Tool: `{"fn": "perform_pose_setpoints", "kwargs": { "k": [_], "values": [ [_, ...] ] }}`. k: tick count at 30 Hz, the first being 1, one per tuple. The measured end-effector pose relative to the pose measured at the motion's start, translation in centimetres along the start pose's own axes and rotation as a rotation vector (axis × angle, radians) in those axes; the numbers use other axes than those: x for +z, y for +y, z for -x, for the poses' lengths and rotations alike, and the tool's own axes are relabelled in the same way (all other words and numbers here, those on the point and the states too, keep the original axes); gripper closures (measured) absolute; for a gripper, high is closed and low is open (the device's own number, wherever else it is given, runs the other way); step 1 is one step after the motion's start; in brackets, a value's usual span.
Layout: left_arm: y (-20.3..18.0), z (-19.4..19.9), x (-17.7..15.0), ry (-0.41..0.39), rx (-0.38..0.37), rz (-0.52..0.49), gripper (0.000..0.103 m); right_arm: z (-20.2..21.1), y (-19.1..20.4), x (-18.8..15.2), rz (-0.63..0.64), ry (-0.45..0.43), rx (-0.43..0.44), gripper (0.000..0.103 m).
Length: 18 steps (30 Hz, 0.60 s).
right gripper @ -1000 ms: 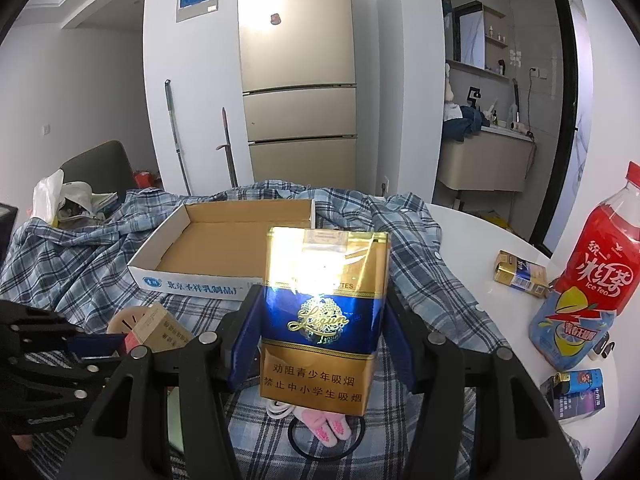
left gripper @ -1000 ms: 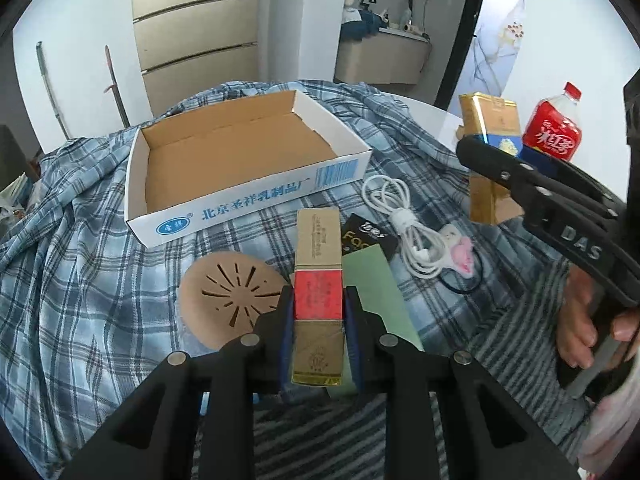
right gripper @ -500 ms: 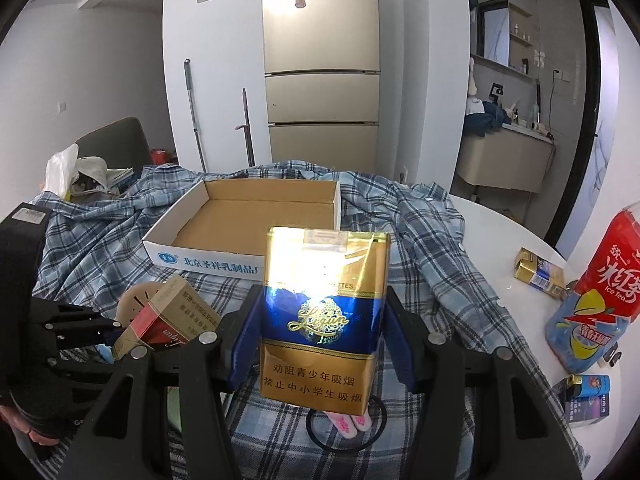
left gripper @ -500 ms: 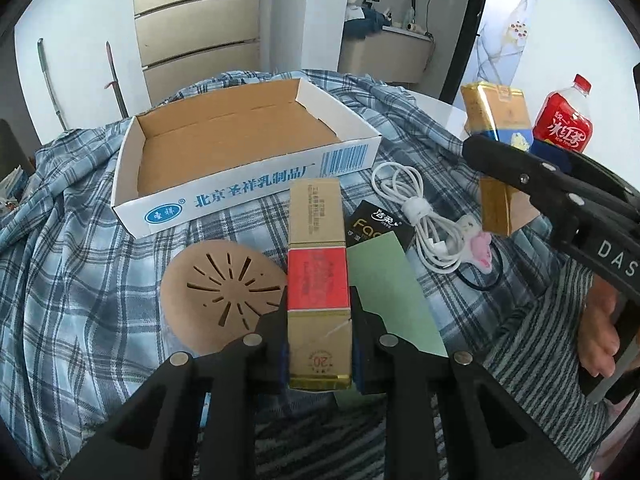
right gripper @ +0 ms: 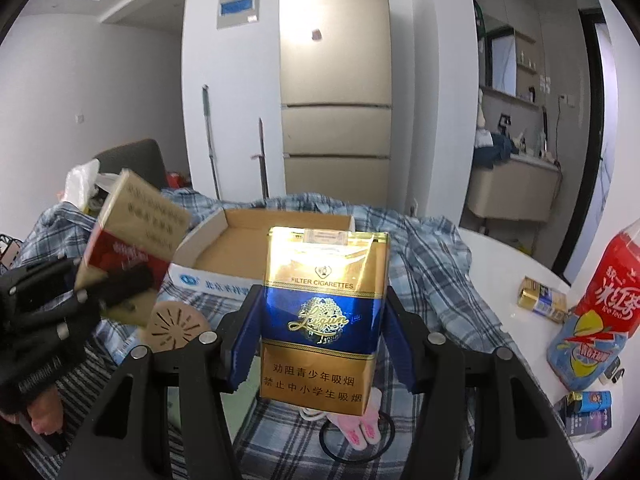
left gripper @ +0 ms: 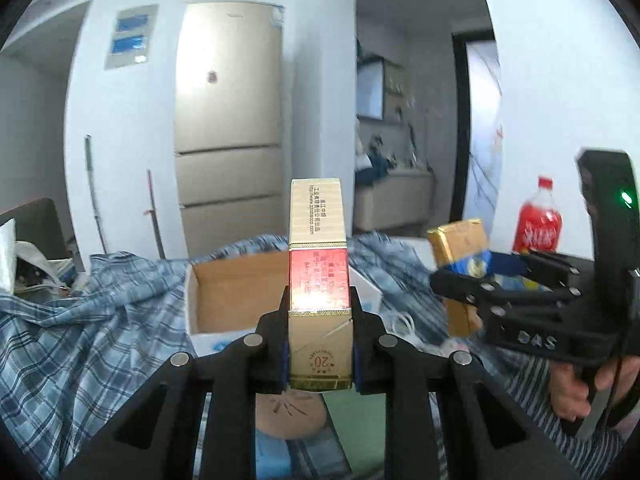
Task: Organize soft objects
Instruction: 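Lift both held packs and carry them over the open cardboard box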
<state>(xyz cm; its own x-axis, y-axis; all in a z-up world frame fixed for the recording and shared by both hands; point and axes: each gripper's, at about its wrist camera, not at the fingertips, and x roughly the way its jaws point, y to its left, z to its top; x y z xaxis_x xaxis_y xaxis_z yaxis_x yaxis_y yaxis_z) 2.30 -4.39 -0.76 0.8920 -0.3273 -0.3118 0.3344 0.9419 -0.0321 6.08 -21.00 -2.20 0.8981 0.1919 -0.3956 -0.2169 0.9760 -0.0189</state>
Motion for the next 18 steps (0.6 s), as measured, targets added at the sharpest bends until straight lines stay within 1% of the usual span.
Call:
{"fn": "perform_pose_setpoints", "kwargs": {
  "k": [2, 4, 5, 6, 8, 11, 13, 16, 18],
  "values": [
    [0.4, 0.3, 0.1, -0.022, 0.026, 0.019, 0.080, 0.8, 0.5, 0.0, 0.017, -0.053, -0.006, 0.048],
    [0.9, 0.9, 0.4, -0.058, 0.061, 0.034, 0.080, 2.3, 1.1, -0.1, 0.031, -0.148, -0.091, 0.048],
    [1.0, 1.2, 0.8, -0.073, 0.066, 0.035, 0.080, 3.2, 1.5, -0.1, 0.037, -0.197, -0.106, 0.048],
    [0.8, 1.4, 1.2, -0.083, 0.067, 0.025, 0.080, 4.0, 1.9, 0.1, 0.046, -0.247, -0.113, 0.048],
    [1.1, 2.2, 2.4, -0.124, 0.077, -0.018, 0.080, 4.8, 2.6, 0.7, 0.067, -0.292, -0.129, 0.048],
    [2.3, 2.7, 4.6, -0.178, 0.088, -0.013, 0.080, 4.7, 3.6, 3.4, 0.094, -0.286, -0.103, 0.048],
    [3.1, 2.4, 6.1, -0.210, 0.100, 0.002, 0.080, 4.3, 3.8, 5.4, 0.085, -0.298, -0.088, 0.048],
    [3.8, 1.6, 7.6, -0.250, 0.124, -0.002, 0.080, 2.8, 4.4, 8.4, 0.085, -0.333, -0.110, 0.048],
    [4.4, 0.2, 8.4, -0.257, 0.141, -0.009, 0.080, 1.2, 4.7, 10.1, 0.070, -0.320, -0.113, 0.048]
  ]
}}
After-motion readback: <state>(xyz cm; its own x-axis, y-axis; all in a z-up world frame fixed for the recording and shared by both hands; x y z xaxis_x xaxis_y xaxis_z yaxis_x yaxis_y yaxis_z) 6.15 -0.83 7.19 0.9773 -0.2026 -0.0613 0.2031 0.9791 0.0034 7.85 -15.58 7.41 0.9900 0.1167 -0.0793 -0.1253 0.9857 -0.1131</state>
